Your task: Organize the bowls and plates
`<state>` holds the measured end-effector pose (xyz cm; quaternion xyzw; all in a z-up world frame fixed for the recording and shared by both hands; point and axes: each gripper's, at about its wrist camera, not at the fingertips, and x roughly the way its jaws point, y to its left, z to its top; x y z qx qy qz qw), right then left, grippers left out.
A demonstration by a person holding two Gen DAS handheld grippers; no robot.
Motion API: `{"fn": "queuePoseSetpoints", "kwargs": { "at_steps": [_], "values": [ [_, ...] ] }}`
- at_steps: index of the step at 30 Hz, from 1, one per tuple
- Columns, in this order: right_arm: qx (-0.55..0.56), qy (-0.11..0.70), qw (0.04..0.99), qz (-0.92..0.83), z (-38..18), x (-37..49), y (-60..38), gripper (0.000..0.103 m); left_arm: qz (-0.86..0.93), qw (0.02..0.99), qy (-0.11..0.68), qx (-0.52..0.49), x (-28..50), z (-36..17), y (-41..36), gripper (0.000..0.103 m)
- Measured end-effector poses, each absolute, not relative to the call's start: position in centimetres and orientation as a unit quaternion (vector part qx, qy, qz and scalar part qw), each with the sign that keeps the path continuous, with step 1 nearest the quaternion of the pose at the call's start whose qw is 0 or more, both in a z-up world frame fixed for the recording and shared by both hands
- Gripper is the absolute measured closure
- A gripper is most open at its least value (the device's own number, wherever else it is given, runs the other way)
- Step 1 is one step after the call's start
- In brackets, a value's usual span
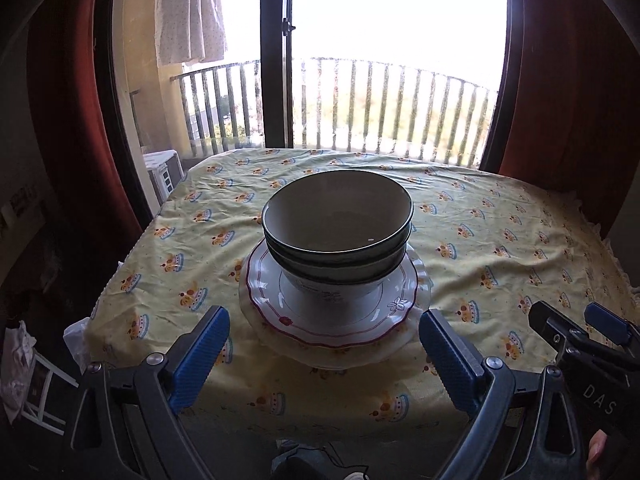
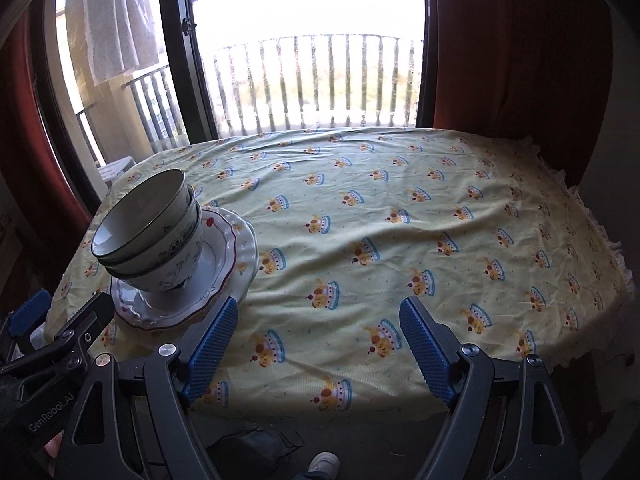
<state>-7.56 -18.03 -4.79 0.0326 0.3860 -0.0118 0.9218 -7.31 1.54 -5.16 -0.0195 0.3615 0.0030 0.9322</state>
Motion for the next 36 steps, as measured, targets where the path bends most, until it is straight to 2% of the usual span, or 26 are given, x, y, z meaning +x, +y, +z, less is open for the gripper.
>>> {"fn": "queuePoseSetpoints", "kwargs": {
  "at_steps": [36],
  "values": [
    [0.028,0.353,0.934,-0.034,-4.1,-7.8,-18.7,0.009,0.002,0.937,0.349,-0.022,-6.8,-4.9,1.0,0.004]
  ]
}}
